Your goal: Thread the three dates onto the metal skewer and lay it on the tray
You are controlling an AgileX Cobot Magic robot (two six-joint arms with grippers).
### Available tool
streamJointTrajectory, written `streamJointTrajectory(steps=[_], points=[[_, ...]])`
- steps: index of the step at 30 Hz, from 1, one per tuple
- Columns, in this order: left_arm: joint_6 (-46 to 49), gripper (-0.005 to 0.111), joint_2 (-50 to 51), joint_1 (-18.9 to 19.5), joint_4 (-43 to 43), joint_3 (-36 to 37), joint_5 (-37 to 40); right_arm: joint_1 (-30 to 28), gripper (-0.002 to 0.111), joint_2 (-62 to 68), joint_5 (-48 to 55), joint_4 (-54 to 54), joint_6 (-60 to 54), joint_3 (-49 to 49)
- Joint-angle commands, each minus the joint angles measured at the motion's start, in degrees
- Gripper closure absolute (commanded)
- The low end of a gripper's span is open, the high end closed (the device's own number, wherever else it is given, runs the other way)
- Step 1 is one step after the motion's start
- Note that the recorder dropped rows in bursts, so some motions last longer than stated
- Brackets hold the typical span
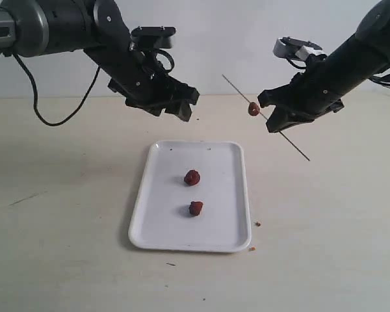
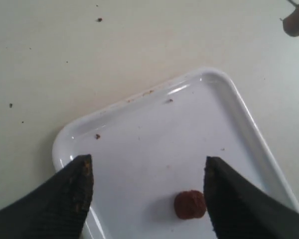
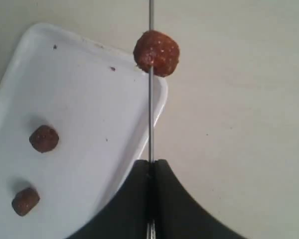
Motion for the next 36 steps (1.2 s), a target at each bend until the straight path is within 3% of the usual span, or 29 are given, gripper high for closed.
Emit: streamJointTrajectory(steps=[1,16,23,36], points=[[0.3,0.043,0.9,-2.1,2.7,-0.1,3.3,-0.6,0.108,-1.0,1.2,-1.8,-1.2,2.3],[-17.1,0.043,10.5,-9.2,17.1,-8.7,14.2,-0.6,0.108,-1.0,0.6,-3.0,-2.1,4.9],[-17.1,0.043,12.0,-12.0,17.1,-8.7,13.1,-0.6,0.108,-1.0,0.8,-2.3,-3.1,4.9],[-17.2,0.043,14.0,-12.1,17.5,-8.7,10.6,-0.6,0.108,-1.0,1.1,-2.3,-3.5,4.9]])
